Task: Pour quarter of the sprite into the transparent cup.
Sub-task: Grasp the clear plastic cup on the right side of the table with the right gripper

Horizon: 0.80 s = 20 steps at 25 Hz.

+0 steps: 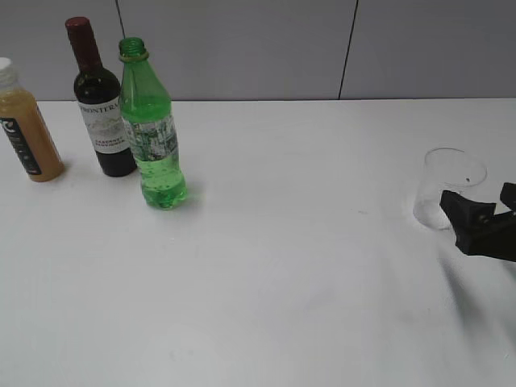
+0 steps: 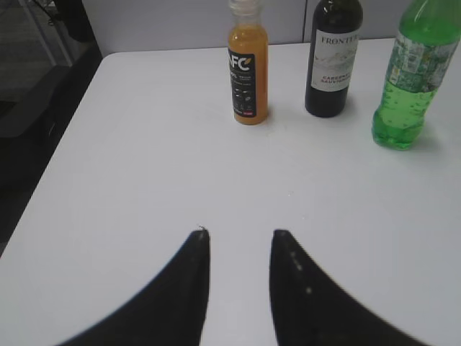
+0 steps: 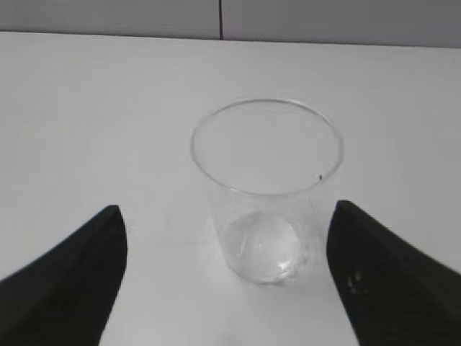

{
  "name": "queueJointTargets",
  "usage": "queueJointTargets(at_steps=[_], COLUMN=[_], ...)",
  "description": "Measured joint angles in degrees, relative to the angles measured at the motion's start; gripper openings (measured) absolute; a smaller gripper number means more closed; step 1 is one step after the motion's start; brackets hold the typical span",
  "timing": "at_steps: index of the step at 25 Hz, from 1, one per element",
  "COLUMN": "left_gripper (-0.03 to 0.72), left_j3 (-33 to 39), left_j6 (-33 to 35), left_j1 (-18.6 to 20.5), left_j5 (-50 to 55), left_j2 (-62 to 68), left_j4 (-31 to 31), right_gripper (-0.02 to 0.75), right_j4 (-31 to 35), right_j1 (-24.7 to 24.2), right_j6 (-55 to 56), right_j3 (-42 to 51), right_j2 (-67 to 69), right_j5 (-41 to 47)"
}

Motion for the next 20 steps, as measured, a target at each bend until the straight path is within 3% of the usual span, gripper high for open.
queueJointTargets(at_steps=[5, 20], left_gripper=[0.230, 0.230], left_j3=[0.0, 0.0], left_j6=[0.0, 0.0], left_j1=[0.0, 0.0], left_j5=[0.0, 0.0], left_j2=[0.0, 0.0], left_j4=[0.0, 0.0], right_gripper=[0.672, 0.669], right_j4=[1.7, 3.0], right_j1=[0.0, 0.0], right_j6=[0.1, 0.1], right_j3=[0.0, -3.4], right_j2=[6.4, 17.7], right_j5=[-5.6, -6.0])
